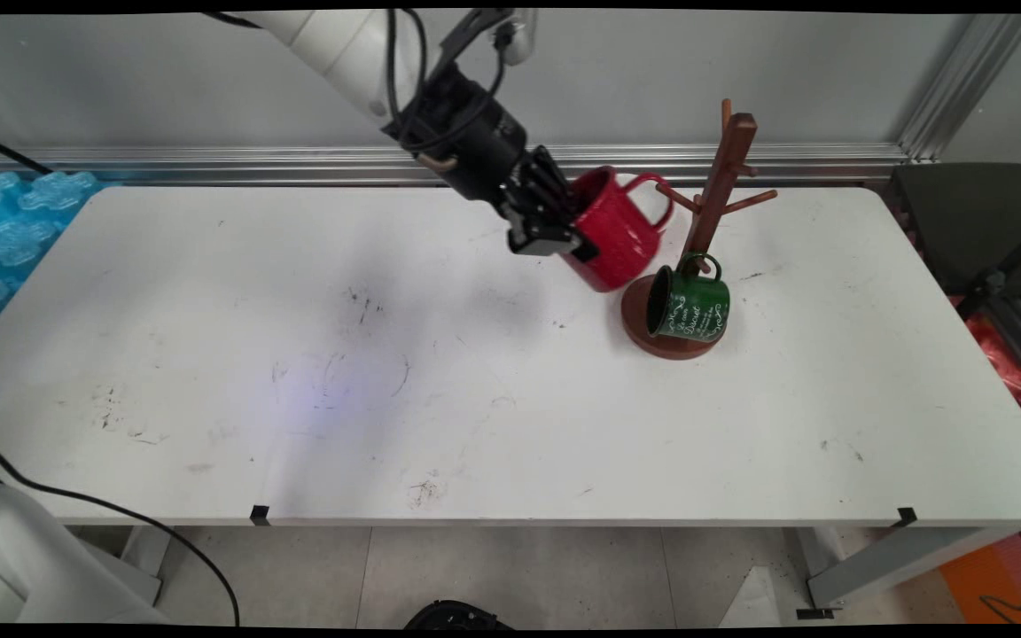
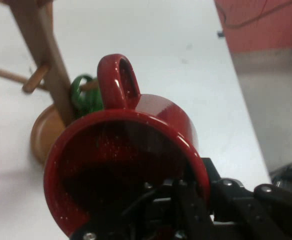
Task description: Place the picked object on the table
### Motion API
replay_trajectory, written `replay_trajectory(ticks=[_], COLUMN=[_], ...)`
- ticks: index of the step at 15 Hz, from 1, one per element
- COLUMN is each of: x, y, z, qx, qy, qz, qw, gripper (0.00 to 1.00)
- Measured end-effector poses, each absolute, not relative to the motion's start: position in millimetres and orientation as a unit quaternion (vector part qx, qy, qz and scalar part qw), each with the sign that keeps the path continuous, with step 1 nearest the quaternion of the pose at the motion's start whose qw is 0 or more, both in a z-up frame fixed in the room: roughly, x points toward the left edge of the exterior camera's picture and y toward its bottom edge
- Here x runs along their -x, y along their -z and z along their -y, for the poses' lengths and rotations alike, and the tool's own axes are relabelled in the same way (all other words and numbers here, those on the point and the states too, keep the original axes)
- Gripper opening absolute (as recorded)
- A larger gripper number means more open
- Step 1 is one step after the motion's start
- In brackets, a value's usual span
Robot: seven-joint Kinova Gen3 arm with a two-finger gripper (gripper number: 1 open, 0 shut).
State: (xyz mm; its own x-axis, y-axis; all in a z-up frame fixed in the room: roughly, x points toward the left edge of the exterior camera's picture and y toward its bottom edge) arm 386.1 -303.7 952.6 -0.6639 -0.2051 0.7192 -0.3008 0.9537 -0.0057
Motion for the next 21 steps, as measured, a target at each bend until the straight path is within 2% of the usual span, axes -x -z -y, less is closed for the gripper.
replay_trajectory(ticks=[10,21], x=[-443.3,-475.6], y=[-944.9,-920.6], z=[335.0,359.3], qx=[-0.084,-0.026], qy=[-0.116,-0.138], qz=[0.953,0.980], qw=[0.267,0.141], gripper=[0.00,0.00])
